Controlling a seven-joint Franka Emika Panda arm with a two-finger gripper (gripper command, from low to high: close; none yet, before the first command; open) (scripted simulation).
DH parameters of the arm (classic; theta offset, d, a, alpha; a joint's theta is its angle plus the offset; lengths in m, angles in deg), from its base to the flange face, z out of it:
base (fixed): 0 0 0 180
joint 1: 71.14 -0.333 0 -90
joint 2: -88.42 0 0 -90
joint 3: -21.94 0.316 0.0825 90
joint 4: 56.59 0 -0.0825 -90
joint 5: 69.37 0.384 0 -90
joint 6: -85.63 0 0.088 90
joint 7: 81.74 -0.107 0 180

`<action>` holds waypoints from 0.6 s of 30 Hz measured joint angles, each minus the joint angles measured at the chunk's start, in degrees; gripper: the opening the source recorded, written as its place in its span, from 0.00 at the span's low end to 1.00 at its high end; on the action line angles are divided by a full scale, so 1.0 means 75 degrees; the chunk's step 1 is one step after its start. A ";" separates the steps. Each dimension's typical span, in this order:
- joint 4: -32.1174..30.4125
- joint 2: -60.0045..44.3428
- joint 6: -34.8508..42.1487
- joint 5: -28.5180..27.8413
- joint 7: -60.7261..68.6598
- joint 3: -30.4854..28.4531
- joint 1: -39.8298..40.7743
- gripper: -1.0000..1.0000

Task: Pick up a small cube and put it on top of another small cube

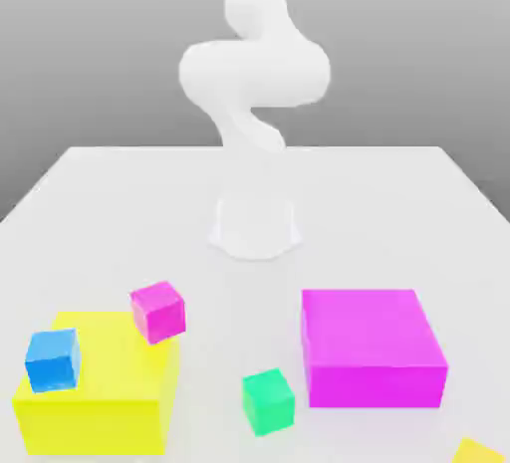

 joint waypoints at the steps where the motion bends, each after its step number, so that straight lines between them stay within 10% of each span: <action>1: -0.0100 -0.0278 -0.0139 0.0085 -0.0301 0.0072 0.0077 0.50; 18: -0.1698 -0.4649 -0.2402 0.0189 -0.5938 0.1335 0.1054 0.50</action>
